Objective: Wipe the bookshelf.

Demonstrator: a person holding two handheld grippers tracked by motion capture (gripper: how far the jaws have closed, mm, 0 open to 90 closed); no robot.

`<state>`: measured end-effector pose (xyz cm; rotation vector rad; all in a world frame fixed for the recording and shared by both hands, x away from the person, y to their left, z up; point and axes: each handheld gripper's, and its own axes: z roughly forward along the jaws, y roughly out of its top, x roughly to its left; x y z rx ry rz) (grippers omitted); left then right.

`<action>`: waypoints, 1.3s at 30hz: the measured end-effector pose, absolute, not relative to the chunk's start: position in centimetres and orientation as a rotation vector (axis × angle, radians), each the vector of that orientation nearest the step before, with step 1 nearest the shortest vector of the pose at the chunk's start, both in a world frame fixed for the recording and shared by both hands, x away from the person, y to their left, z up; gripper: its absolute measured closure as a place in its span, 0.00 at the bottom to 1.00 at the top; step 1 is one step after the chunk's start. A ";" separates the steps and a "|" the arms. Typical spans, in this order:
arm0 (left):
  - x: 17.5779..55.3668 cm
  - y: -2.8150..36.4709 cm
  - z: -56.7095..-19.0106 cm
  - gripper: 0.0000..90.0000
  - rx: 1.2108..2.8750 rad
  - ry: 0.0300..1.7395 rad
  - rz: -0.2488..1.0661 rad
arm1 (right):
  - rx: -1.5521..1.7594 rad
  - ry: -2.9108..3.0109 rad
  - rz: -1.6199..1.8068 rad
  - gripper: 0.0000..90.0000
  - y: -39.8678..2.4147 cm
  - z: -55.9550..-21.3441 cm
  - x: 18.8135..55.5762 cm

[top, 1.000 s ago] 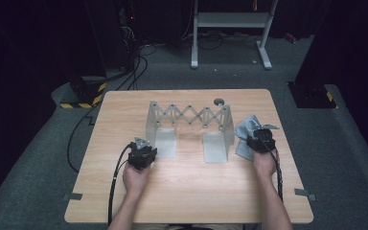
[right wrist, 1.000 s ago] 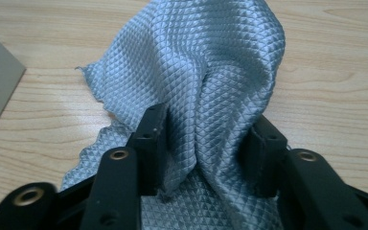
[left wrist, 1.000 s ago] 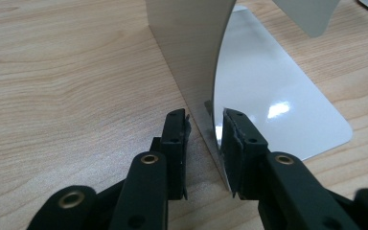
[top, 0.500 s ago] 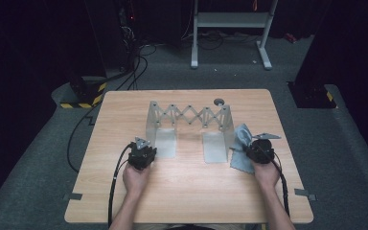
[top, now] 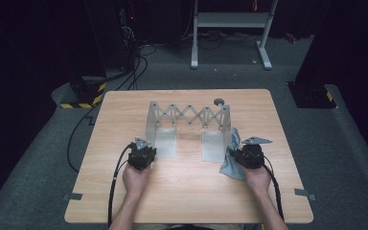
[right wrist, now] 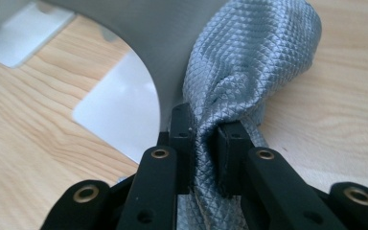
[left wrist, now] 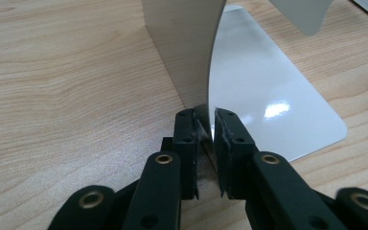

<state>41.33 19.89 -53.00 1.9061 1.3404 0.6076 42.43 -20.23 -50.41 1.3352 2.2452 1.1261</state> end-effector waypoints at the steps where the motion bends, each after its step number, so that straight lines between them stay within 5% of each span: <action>1: 41.3 19.9 -53.0 0.88 1.908 1.339 0.609 | 1.324 2.245 1.134 0.89 -20.1 -50.1 42.3; 25: 41.3 19.9 -53.0 0.88 1.905 1.341 0.602 | 1.060 2.119 1.352 0.90 -19.2 -39.9 39.1; 39: 41.4 20.0 -53.0 0.88 1.903 1.341 0.598 | 1.199 2.224 1.217 0.90 -18.4 -46.2 40.4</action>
